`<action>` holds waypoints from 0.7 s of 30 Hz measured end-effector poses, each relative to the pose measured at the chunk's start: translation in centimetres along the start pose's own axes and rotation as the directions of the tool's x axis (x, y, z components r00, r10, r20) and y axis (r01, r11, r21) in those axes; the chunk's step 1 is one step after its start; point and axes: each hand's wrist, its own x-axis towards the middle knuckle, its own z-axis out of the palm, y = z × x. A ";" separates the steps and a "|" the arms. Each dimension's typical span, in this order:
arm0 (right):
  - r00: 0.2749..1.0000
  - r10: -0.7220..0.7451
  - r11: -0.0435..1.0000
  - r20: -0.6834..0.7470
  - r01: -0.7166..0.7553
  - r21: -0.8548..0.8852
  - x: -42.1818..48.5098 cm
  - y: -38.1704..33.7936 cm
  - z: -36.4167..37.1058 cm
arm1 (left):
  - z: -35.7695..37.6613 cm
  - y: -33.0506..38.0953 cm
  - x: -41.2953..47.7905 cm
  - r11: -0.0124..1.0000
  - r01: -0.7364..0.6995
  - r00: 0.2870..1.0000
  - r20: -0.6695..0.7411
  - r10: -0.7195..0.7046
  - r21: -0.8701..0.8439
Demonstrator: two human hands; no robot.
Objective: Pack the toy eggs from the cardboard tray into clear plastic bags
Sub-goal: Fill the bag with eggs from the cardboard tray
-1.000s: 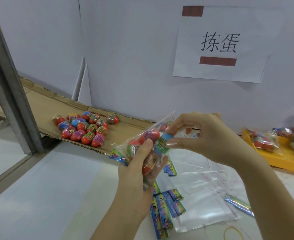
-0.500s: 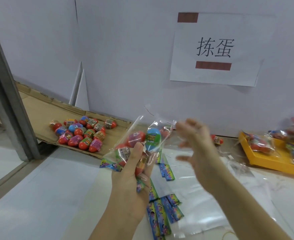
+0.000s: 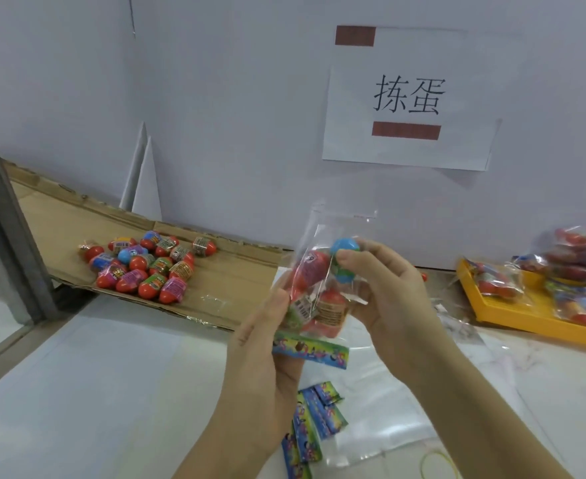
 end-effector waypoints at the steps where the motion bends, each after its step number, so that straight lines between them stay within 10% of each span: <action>1: 1.000 -0.002 0.999 0.014 0.002 -0.032 0.1 -0.3 -0.2 | 0.0 -0.1 0.1 0.999 -0.020 1.000 -0.002 0.020 0.045; 21: 0.971 -0.142 0.911 0.193 0.205 -0.358 0.4 0.4 -0.7 | -0.3 0.2 0.3 0.909 -0.046 0.998 -0.008 0.054 0.414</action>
